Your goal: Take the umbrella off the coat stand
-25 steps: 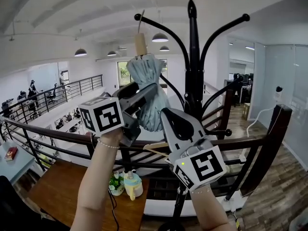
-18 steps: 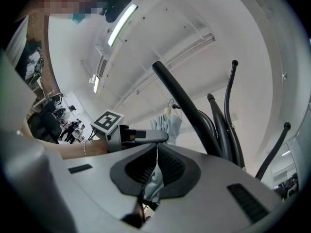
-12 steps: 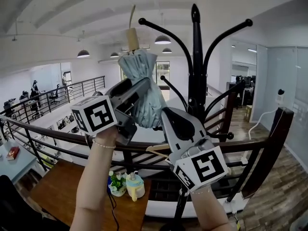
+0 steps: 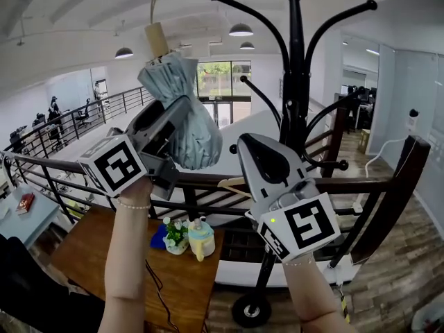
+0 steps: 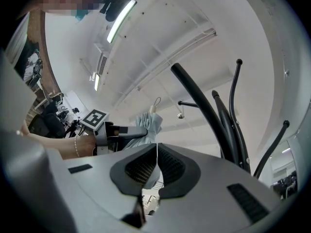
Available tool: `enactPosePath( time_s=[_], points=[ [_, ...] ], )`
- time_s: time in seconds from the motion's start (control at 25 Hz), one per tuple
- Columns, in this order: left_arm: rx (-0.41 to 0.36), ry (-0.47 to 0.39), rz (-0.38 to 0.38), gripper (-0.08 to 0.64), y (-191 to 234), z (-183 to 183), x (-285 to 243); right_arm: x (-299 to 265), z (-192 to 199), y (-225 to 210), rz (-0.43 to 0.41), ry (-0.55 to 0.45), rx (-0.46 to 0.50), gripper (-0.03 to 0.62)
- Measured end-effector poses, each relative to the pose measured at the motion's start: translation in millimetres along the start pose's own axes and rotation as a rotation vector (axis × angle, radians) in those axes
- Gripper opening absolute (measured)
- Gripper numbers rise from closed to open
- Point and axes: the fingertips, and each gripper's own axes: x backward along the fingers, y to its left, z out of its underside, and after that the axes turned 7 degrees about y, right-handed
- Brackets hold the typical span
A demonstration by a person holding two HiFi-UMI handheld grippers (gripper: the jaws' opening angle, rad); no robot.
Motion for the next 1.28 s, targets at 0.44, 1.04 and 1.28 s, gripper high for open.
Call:
enactPosePath(
  time_s=[0.44, 1.04, 1.28],
  points=[
    [0.096, 0.067, -0.039, 0.281, 3.6, 66.2, 65.2, 23.9, 37.7, 37.8, -0.032, 0.11, -0.048, 0.031],
    [0.127, 0.151, -0.055, 0.278, -34.5, 142.9, 120.4, 74.1, 93.5, 56.9, -0.006, 0.29, -0.114, 0.031],
    [0.101, 0.156, -0.007, 0.275, -61.4, 159.9, 122.1, 93.2, 107.4, 62.7, -0.001, 0.34, -0.132, 0.031]
  ],
)
